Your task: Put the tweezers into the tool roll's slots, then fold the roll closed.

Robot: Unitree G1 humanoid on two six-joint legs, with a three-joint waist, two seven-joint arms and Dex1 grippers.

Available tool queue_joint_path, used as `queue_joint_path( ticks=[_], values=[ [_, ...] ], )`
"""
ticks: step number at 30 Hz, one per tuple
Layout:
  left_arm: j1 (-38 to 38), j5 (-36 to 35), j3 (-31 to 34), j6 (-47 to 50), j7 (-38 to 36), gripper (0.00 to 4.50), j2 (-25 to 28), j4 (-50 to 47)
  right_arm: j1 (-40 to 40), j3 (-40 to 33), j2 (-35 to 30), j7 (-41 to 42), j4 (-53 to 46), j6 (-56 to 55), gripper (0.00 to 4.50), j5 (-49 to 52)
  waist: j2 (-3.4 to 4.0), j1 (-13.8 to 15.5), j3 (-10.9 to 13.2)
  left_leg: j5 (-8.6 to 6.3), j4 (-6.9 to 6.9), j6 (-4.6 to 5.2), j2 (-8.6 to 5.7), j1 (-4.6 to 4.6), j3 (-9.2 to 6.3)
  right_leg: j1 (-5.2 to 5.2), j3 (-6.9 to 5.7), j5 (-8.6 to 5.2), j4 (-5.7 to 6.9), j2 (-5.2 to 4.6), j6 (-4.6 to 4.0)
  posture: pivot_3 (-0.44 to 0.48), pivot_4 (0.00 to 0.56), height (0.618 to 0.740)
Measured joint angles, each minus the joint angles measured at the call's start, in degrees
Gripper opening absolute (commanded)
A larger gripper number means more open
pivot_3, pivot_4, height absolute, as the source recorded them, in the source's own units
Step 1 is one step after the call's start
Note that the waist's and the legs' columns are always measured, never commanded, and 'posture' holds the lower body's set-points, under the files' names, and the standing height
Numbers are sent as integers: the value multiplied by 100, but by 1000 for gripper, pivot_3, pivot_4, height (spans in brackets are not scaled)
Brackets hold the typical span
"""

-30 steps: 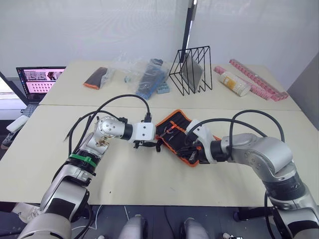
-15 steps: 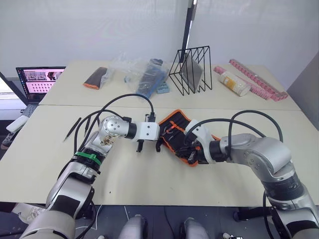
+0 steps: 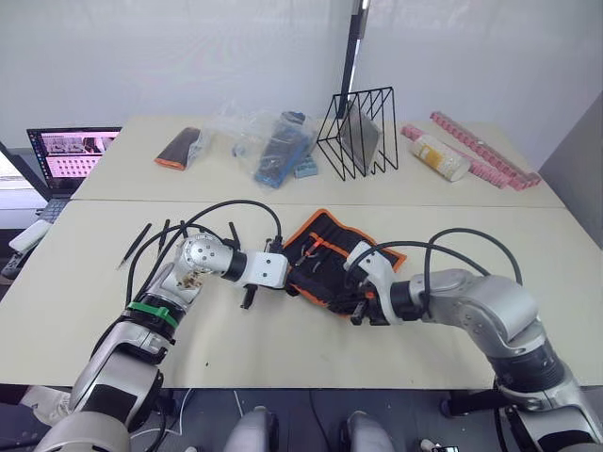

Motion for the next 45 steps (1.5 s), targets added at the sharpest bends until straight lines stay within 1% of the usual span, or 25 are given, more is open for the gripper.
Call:
queue_joint_path(
  ticks=[7, 11, 13, 16, 19, 22, 23, 26, 31, 32, 33, 36, 38, 41, 44, 45],
  values=[
    [-55, 231, -126, -449, 166, 12, 13, 162, 219, 301, 85, -42, 323, -510, 0, -311, -2, 4, -6, 0, 5, 0, -1, 14, -1, 13, 1, 0, 5, 0, 0, 0, 150, 685],
    [-116, 415, -219, -685, 297, 0, 35, 241, 381, 234, -30, 254, 309, -770, 1206, -227, -4, 15, -7, 1, 17, -1, 1, 16, -4, 16, 0, -1, 15, 0, 1, 0, 150, 685],
    [-123, 452, -237, -796, 340, 0, 78, 260, 436, -96, -44, 444, 154, -667, 1886, 137, -4, 9, -7, 1, 19, -1, 3, 15, -4, 15, 1, -1, 15, 0, 1, 0, 150, 685],
    [-152, 496, -265, -842, 409, 0, 73, 319, 353, -792, -26, 575, -148, -436, 2895, 753, -4, 13, -7, 1, 21, -1, 6, 19, -8, 19, -1, -1, 22, 0, 1, 0, 150, 685],
    [-265, 546, -343, -916, 463, 0, 41, 466, 326, -992, 51, 417, -129, -698, 3934, 666, -7, 24, -9, 1, 26, -1, 5, 24, -11, 28, -4, -1, 21, 0, 2, 0, 150, 685],
    [-362, 638, -357, -956, 536, 0, 23, 600, 448, -892, 350, 326, 132, -1710, 3934, 138, -7, 27, -9, 1, 27, -1, 2, 25, -10, 28, -3, -2, 22, 0, 3, 0, 150, 685],
    [-365, 639, -356, -974, 539, 0, 23, 613, 479, -777, 356, 349, 205, -2006, 3499, -42, -7, 25, -10, 1, 27, -1, 1, 25, -9, 27, -2, -2, 23, 0, 3, 0, 150, 685],
    [-370, 639, -355, -1026, 557, 0, 14, 625, 699, -393, 405, 437, 535, -2978, 2508, -684, -7, 27, -10, 1, 27, -1, 0, 24, -9, 27, -2, -2, 24, 0, 3, 0, 150, 685],
    [-368, 639, -352, -1027, 578, 0, 14, 623, 944, -262, 607, 530, 991, -3624, 782, -1021, -7, 27, -10, 1, 29, -1, 1, 24, -10, 28, -2, -2, 26, 0, 2, 0, 150, 685],
    [-365, 639, -352, -1027, 584, 0, 14, 623, 998, -260, 634, 537, 1113, -3791, 312, -1127, -7, 28, -10, 1, 29, -1, 1, 24, -10, 28, -2, -2, 27, 0, 2, 0, 150, 685],
    [-364, 639, -352, -1027, 584, 0, 14, 621, 1031, -256, 642, 538, 1159, -3844, 102, -1171, -7, 28, -10, 1, 29, -1, 1, 24, -10, 28, -2, -2, 27, 0, 2, 0, 150, 685],
    [-339, 630, -334, -1000, 579, 0, 15, 594, 1190, -31, 644, 565, 1588, -4174, 43, -1546, -6, 26, -10, 1, 28, -1, 1, 26, -10, 28, -2, -2, 28, 0, 2, 0, 150, 685],
    [-271, 558, -278, -838, 554, 0, 13, 537, 1263, 82, 636, 619, 1689, -4527, 43, -1784, -3, 13, -13, 1, 28, 0, 1, 34, -8, 33, 1, -2, 29, 0, 2, 0, 150, 685],
    [-136, 364, -147, -497, 526, 842, -1, 417, 1273, 157, 651, 675, 1765, -4751, 0, -1954, -8, 5, -16, 1, 28, 0, 4, 39, -13, 41, -2, -3, 28, 3, 3, 0, 150, 685],
    [24, -11, 81, 92, 323, 1798, 74, 157, 1260, 191, 711, 662, 1824, -4828, 0, -2077, -10, -16, -17, 0, 27, -1, 6, 40, -15, 41, -2, -3, 28, 5, 3, 0, 150, 685],
    [116, -199, 168, 405, 165, 2211, 126, -12, 1249, 206, 712, 662, 1827, -4837, 0, -2108, -9, -30, -18, -1, 26, 1, 6, 40, -14, 39, -1, -3, 28, 6, 2, 0, 150, 685]
  ],
)
